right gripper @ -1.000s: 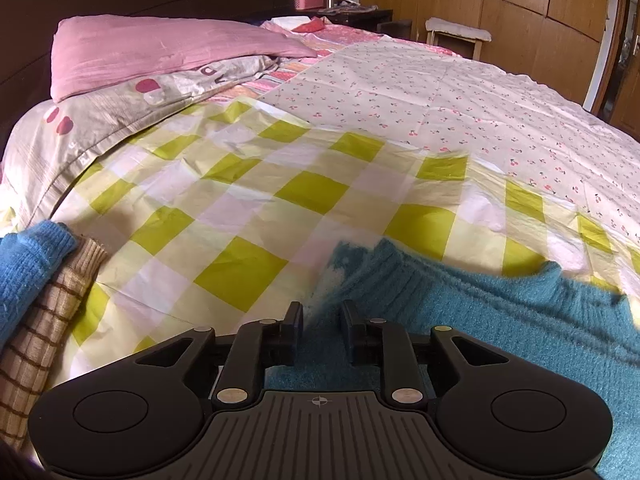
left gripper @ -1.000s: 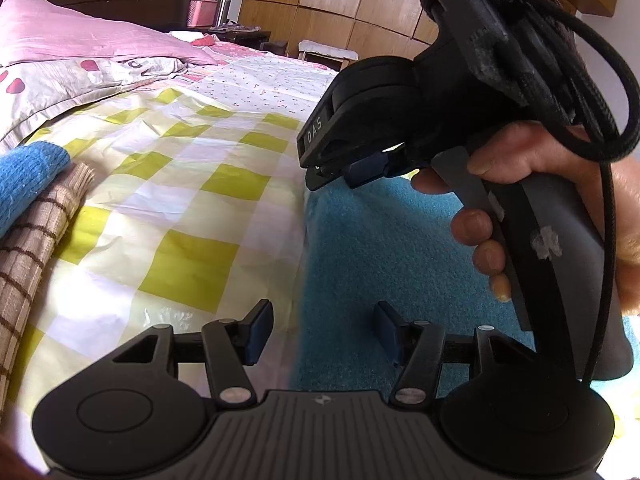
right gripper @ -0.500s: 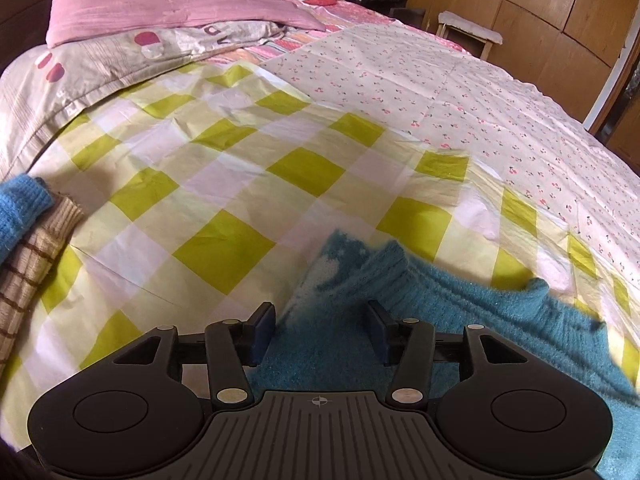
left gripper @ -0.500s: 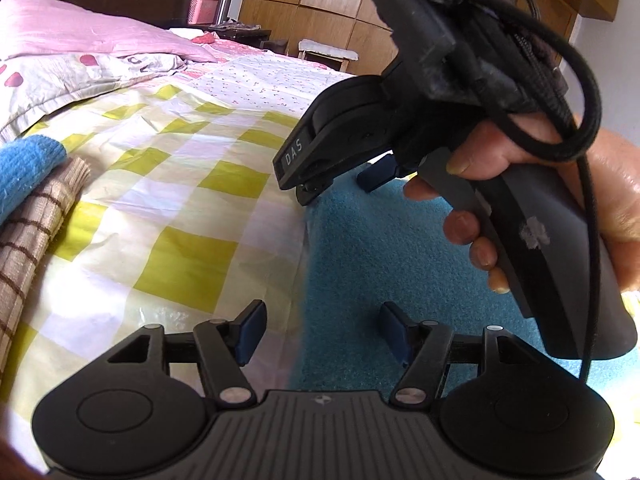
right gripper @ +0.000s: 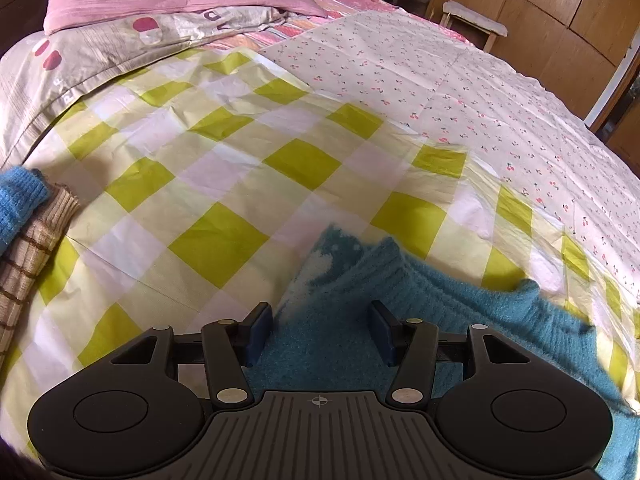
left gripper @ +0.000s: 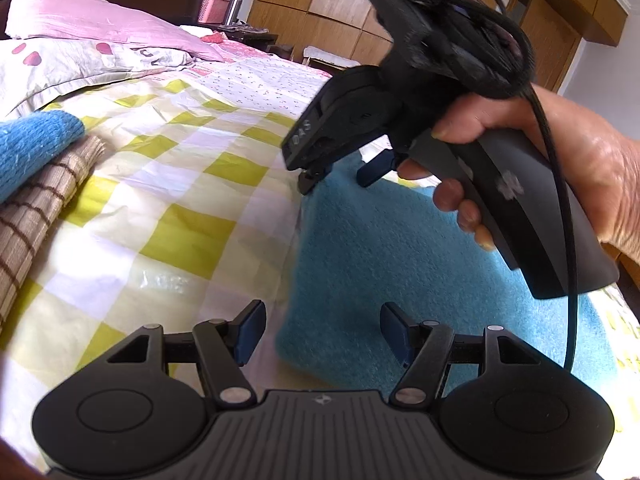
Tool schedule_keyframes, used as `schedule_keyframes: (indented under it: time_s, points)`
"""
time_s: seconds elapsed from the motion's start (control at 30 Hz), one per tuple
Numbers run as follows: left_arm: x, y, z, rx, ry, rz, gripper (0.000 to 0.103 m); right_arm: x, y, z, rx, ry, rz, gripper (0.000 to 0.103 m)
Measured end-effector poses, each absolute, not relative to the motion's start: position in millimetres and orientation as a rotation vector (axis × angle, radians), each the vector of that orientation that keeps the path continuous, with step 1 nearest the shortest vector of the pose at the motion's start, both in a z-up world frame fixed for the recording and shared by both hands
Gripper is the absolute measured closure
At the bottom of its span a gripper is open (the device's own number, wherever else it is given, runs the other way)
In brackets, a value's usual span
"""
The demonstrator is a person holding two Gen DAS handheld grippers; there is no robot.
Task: Fold small clothes
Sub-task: 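Grasp the folded sweater's edge with the right gripper, then grasp the sweater with the left gripper while the right gripper holds its edge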
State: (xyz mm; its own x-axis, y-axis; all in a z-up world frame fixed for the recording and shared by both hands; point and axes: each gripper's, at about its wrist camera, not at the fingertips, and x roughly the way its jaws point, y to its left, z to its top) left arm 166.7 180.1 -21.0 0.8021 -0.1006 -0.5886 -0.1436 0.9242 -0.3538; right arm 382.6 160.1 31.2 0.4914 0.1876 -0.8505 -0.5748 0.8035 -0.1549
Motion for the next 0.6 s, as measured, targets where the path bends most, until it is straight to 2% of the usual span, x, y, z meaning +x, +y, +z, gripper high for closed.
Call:
schedule_keyframes:
  time_s: [0.23, 0.4, 0.47, 0.6]
  points:
    - [180.7, 169.4, -36.5, -0.419, 0.681, 0.001, 0.029, 375.4, 171.3, 16.8, -0.565, 0.933, 0.47, 0.043]
    - [192.6, 172.1, -39.5, -0.463, 0.654, 0.005, 0.026, 372.3, 172.3, 11.8, -0.591, 0.915, 0.471, 0.045]
    - [193.3, 171.5, -39.1, -0.465, 0.636, 0.016, 0.028, 372.4, 170.4, 12.5, -0.593, 0.914, 0.483, 0.05]
    - [196.1, 171.7, -36.9, -0.447, 0.609, 0.042, 0.04, 372.9, 167.9, 17.0, -0.582, 0.913, 0.499, 0.059]
